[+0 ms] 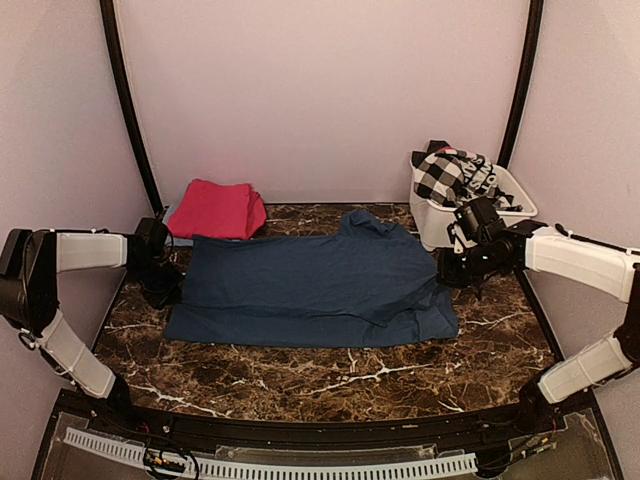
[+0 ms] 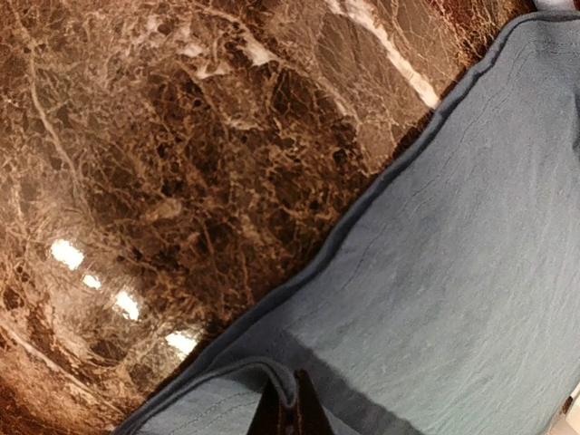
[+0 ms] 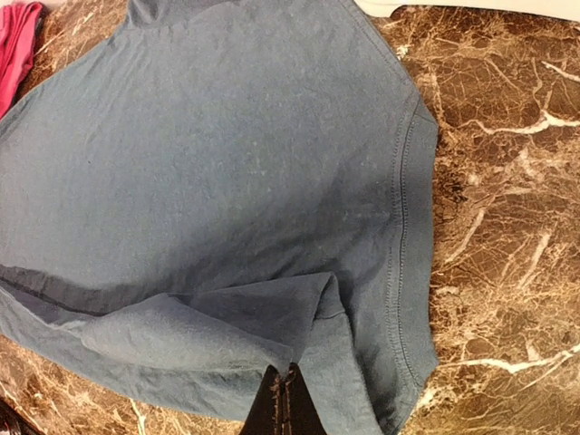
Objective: Fold and stack the mixed laundry pile
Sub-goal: Fold the flattened T-shirt at the center of the board.
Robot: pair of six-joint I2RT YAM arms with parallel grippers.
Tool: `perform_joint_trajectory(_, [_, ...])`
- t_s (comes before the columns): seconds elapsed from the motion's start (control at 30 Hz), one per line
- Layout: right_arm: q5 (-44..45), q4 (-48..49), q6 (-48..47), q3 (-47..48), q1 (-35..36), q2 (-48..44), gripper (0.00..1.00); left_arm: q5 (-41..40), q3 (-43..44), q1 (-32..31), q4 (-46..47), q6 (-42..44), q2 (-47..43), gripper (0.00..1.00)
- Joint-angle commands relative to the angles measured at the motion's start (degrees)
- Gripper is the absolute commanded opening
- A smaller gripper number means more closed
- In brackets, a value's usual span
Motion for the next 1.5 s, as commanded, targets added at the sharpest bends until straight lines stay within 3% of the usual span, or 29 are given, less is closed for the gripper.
perform_joint_trajectory(0.0, [-1.7, 3.8, -0.9, 2.6, -0.3, 2.9, 0.00, -0.9, 2.3, 0.6, 0.8, 1.8, 1.8, 0.01])
perform_joint_trajectory(0.17, [-5.5, 7.9, -1.2, 5.4, -0.3, 7.6, 0.00, -0.5, 4.1, 1.6, 0.1, 3.7, 3.9, 0.12])
perform_joint_trajectory(0.3, [-7.7, 11.0, -1.7, 8.9, -0.3, 12.4, 0.00, -1.3, 4.6, 2.5, 0.6, 5.8, 0.7, 0.21])
perform_joint_trajectory(0.37, [-8.5, 12.1, -2.0, 11.0, -0.3, 14.8, 0.00, -0.7, 4.1, 2.6, 2.3, 7.6, -2.0, 0.34])
perform_joint_trajectory(0.5, [-9.2, 13.5, -2.3, 15.0, -0.3, 19.1, 0.00, 7.7, 1.2, 2.0, 11.4, 12.6, -6.3, 0.49])
perform_joint_trajectory(0.63, [-7.7, 13.3, -2.7, 18.1, -0.3, 23.4, 0.00, 12.6, 0.1, -3.1, 19.1, 16.7, -8.1, 0.60])
perform_joint_trajectory(0.93, [-1.8, 13.5, -3.4, 20.9, -0.4, 29.1, 0.00, 13.4, 4.2, -16.8, 25.9, 19.8, -2.7, 0.60])
perform_joint_trajectory(1.2, [-0.2, 11.8, -4.8, 19.2, -0.3, 26.0, 0.42, 12.7, 9.5, -29.6, 32.2, 22.1, 3.7, 0.63])
perform_joint_trajectory(1.47, [-12.3, 11.8, -4.2, 10.4, 0.5, 14.3, 0.43, 15.1, 19.2, -42.4, 36.6, 21.5, 14.4, 0.62])
